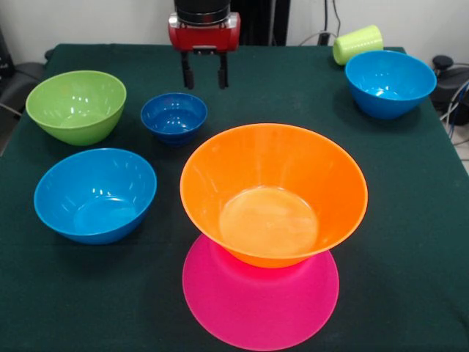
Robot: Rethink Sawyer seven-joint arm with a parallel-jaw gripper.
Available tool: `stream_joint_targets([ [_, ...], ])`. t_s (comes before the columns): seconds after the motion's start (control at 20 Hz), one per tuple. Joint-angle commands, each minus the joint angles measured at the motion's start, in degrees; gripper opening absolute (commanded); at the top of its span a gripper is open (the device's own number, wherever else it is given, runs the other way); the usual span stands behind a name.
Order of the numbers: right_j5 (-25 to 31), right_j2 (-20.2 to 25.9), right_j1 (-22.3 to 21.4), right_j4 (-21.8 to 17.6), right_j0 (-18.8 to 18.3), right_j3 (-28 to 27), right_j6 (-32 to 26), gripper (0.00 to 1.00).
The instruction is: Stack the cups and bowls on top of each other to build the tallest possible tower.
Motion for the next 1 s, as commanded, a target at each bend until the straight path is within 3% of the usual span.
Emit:
stream_joint_targets([
  [0.05, -2.26, -6.08, 3.25, -1.65, 3.31, 5.89, 9.38, 1.00],
  [0.6, -5.15, -8.08, 4.83, -5.38, 4.78, 9.13, 8.68, 1.00],
  [1.0, -5.26, -8.09, 5.59, -5.22, 4.71, 9.80, 7.51, 1.00],
])
